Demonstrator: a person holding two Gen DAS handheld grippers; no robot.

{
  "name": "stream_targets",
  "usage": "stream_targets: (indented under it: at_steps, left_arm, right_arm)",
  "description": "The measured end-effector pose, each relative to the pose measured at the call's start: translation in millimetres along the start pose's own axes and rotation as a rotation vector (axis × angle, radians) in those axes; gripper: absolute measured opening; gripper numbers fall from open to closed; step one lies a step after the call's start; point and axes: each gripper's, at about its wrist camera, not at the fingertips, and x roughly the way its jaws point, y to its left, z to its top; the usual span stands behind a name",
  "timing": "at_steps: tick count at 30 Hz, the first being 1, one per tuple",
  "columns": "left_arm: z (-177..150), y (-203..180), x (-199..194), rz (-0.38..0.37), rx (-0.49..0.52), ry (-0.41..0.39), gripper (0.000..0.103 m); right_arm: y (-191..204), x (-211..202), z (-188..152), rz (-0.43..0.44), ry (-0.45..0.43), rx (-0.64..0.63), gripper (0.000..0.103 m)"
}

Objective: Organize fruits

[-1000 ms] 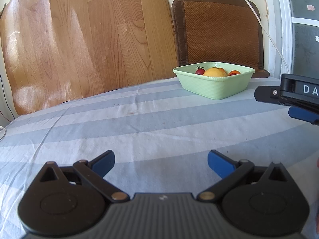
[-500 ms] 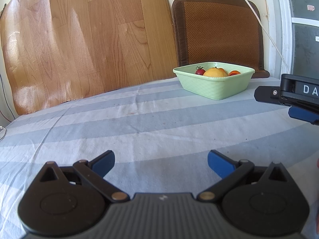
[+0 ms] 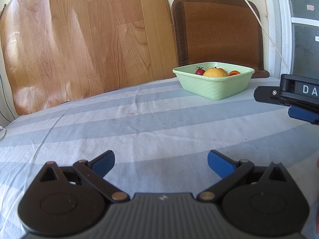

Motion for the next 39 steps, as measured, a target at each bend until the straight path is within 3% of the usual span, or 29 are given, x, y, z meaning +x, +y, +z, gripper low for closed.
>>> stream_targets:
  at_steps: [39]
  left_arm:
    - [-0.3, -0.4, -1.1, -0.018, 0.001, 0.002, 0.103]
  right_arm:
    - [-0.4, 0.2, -0.1, 0.001, 0.000, 0.000, 0.090]
